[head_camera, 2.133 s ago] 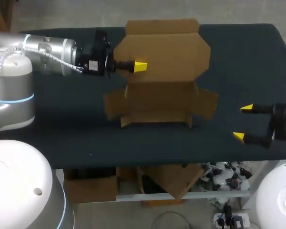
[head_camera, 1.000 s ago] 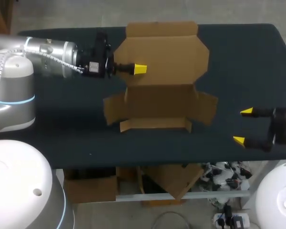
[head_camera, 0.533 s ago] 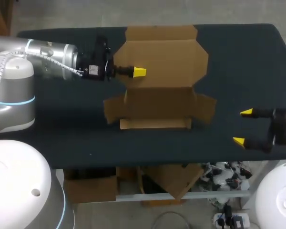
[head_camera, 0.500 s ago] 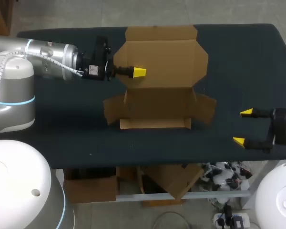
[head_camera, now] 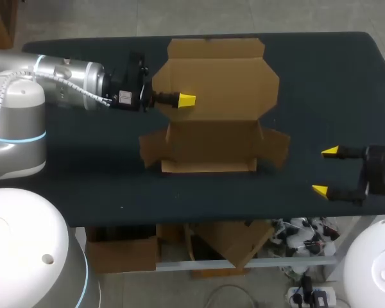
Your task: Assemble the packaging by folding the flat box into shape, placing the metal phone stand inside, and closing the box properly
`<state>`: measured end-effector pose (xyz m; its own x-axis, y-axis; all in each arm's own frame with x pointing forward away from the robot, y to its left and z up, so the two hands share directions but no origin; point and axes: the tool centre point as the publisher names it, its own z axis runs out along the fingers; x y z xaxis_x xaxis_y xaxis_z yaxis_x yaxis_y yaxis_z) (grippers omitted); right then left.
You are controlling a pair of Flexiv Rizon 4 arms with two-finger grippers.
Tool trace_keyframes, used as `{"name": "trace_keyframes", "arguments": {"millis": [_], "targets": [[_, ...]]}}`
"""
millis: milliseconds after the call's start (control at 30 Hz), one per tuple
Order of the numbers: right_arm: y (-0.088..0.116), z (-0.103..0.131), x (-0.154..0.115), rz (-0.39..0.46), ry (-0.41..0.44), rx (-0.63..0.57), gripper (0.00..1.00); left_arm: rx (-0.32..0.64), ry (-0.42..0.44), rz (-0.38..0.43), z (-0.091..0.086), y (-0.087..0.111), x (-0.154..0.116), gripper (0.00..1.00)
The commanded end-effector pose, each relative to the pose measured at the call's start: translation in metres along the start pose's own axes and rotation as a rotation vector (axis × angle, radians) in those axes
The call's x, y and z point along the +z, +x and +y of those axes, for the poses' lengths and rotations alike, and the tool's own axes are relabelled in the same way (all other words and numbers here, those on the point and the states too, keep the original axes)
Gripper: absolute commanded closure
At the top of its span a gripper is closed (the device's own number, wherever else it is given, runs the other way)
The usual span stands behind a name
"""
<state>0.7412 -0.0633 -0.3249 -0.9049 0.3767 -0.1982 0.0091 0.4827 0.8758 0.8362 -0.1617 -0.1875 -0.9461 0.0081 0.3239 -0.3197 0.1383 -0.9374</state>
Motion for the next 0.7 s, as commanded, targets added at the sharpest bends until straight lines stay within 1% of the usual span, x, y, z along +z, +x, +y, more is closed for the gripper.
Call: {"name": "trace_keyframes", "arguments": {"millis": [33, 467, 700], "targets": [[0.0019, -0.0009, 0.0015, -0.001, -0.002, -0.002, 0.00, 0.004, 0.002, 0.005, 0.0022, -0.0021, 0.0000, 1.00], [0.0063, -0.0022, 0.0037, -0.005, -0.015, 0.000, 0.00, 0.011, -0.003, 0.005, 0.0051, -0.0036, 0.0011, 1.00], [0.0066, -0.0021, 0.0028, -0.008, -0.015, 0.004, 0.00, 0.016, -0.001, 0.005, 0.0038, -0.0042, -0.0005, 1.00]]}}
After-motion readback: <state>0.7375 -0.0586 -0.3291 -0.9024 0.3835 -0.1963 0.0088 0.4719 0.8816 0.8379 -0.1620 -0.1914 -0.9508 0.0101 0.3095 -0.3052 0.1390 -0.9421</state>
